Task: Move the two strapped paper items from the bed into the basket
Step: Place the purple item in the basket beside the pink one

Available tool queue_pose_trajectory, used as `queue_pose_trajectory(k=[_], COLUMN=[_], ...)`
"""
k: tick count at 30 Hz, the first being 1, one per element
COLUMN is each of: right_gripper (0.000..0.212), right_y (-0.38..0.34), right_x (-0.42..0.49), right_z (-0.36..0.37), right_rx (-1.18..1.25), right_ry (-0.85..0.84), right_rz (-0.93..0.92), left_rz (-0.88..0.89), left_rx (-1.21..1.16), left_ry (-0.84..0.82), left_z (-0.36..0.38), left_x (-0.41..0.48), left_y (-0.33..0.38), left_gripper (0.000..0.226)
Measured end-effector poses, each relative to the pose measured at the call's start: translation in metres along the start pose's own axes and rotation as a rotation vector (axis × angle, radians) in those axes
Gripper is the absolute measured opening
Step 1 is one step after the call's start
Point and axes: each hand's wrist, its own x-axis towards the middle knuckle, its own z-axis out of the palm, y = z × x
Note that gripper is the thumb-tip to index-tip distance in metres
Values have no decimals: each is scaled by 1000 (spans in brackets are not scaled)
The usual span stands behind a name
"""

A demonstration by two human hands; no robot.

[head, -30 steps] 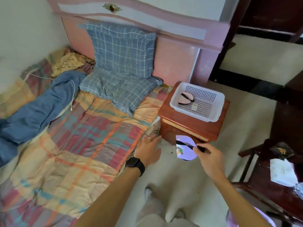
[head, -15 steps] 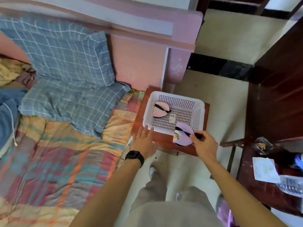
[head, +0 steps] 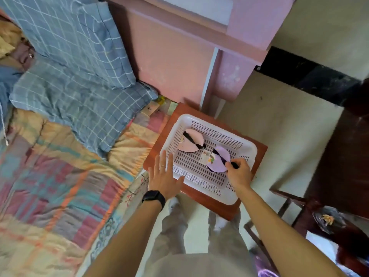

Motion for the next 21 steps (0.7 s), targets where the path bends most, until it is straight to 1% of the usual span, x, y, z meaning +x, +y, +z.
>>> queue_pose_trajectory(k=[3, 6, 9, 11, 13, 14, 15, 17, 18, 19, 21], right_gripper=[17, 14, 8, 9, 9, 10, 17, 38, 43, 45, 49], right_y=[-13, -20, -21, -18, -17, -16, -14, -7, -6, -7, -10], right_x=[25, 42, 50, 53, 55, 55, 56, 57, 58, 58, 59], right_z=[5, 9, 15, 20, 21, 21, 21, 21, 22, 23, 27], right_rx=[-51, -84, -115, -206, -310, -396, -517, -880, -1022, -1110, -1200], right_ry=[-63, -117, -115, -92, -103, -130, -168, -265, -296, -319, -327], right_rz=[0, -25, -47, -107, -206, -284, -389, -605, -660, -690, -707], left_rz=[-85, -140, -188, -202, -204, -209, -213, -214, -210, -207, -201], left_rx=[-33, -36, 2, 37, 68, 73, 73, 57, 50, 48, 53], left_ry=[60, 103, 123, 118, 128, 134, 144, 166, 177, 184, 194], left_z=[13, 24, 30, 34, 36, 38, 39, 42, 44, 45, 46], left_x=[1, 6, 12, 14, 14, 14, 14, 14, 14, 14, 15], left_y=[15, 28, 35, 35, 34, 34, 33, 34, 35, 35, 34], left_gripper=[92, 95, 94, 93, 89, 88, 88, 86, 85, 85, 84])
